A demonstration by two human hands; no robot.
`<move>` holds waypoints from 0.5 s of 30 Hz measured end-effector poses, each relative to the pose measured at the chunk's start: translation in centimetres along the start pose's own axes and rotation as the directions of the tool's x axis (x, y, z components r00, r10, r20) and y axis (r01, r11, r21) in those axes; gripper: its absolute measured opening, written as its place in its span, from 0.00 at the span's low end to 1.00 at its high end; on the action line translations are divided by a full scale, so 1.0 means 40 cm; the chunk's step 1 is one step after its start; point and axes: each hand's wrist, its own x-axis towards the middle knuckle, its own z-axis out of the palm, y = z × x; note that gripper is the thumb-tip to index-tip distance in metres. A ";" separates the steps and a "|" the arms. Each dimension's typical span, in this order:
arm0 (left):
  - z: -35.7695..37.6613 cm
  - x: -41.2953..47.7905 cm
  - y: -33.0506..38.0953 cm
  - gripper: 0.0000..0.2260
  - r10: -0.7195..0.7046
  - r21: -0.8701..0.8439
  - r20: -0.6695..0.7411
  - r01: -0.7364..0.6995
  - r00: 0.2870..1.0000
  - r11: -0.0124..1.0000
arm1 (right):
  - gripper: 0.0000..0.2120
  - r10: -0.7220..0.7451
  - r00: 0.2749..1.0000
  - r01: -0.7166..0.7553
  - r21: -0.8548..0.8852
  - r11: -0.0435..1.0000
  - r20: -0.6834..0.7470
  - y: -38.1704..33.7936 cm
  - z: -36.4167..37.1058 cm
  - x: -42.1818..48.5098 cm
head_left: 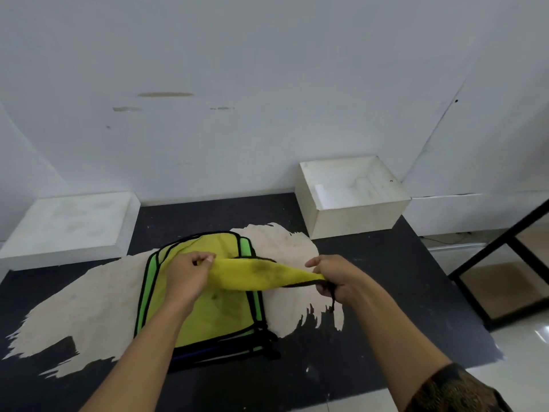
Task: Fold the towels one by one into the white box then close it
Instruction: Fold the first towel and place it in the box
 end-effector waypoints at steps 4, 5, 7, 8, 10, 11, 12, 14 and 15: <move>0.047 -0.028 0.047 0.14 -0.127 -0.263 0.129 0.158 0.983 0.952 | 0.22 -0.003 0.989 0.004 -0.003 1.000 0.145 0.011 -0.094 -0.015; 0.054 -0.037 0.063 0.15 -0.148 -0.316 0.180 0.200 0.972 0.927 | 0.24 -0.004 0.987 0.012 -0.051 0.999 0.160 0.016 -0.112 -0.021; 0.075 -0.052 0.096 0.16 -0.164 -0.369 0.247 0.249 0.955 0.896 | 0.25 0.000 0.985 0.024 -0.134 0.991 0.174 0.018 -0.148 -0.034; 0.087 -0.058 0.111 0.16 -0.168 -0.383 0.261 0.262 0.951 0.886 | 0.24 -0.007 0.985 0.031 -0.139 0.990 0.172 0.016 -0.165 -0.037; 0.110 -0.063 0.141 0.17 -0.174 -0.402 0.283 0.281 0.943 0.871 | 0.21 -0.057 0.990 0.065 -0.062 0.996 0.130 0.001 -0.187 -0.043; 0.121 -0.064 0.158 0.18 -0.169 -0.411 0.289 0.282 0.942 0.867 | 0.20 -0.102 0.990 0.102 0.010 0.995 0.095 -0.012 -0.197 -0.043; 0.133 -0.061 0.177 0.20 -0.162 -0.419 0.286 0.275 0.945 0.866 | 0.20 -0.154 0.986 0.150 0.077 0.986 0.058 -0.027 -0.208 -0.043; 0.152 -0.053 0.227 0.22 -0.127 -0.440 0.258 0.234 0.958 0.867 | 0.20 -0.244 0.970 0.241 0.144 0.960 0.002 -0.059 -0.232 -0.039; 0.159 -0.049 0.257 0.23 -0.108 -0.459 0.241 0.211 0.964 0.863 | 0.20 -0.287 0.958 0.286 0.152 0.946 -0.017 -0.075 -0.249 -0.038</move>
